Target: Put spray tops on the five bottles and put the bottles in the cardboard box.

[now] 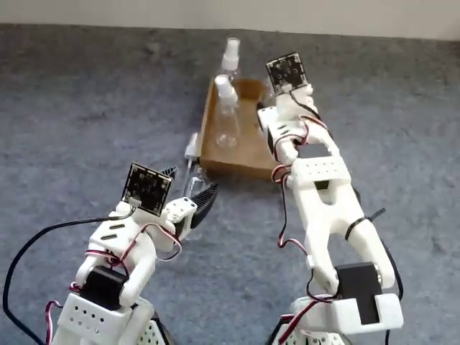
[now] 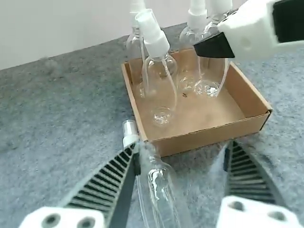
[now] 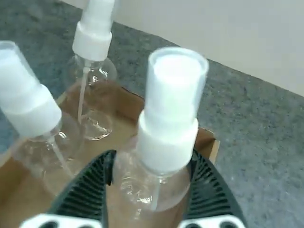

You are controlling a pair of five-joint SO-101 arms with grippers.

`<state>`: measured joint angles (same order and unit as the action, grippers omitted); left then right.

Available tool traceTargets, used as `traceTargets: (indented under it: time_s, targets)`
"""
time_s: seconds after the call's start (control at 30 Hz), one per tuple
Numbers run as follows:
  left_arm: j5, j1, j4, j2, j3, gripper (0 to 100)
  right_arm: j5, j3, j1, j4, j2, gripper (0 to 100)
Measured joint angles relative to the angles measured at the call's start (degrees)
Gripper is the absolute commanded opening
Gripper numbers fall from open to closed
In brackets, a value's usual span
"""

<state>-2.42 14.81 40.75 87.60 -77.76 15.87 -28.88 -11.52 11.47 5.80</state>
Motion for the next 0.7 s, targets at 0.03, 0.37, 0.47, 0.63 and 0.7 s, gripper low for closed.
traceTargets:
  time_s: [0.03,0.37,0.47,0.63,0.7]
  targets:
    - [0.0,0.0,0.0,0.0,0.0,23,0.0,0.0,0.0,-0.8,-0.4,0.4]
    - [0.0,0.0,-0.2,0.0,0.0,23,0.0,0.0,0.0,-5.6,-5.5,0.4]
    - [0.0,0.0,-0.2,0.0,0.0,23,0.0,0.0,0.0,-5.7,-6.2,0.4]
    - [0.0,0.0,-0.2,0.0,0.0,23,0.0,0.0,0.0,-5.7,-6.3,0.4]
    - [0.0,0.0,-0.2,0.0,0.0,23,0.0,0.0,0.0,-5.7,-6.3,0.4]
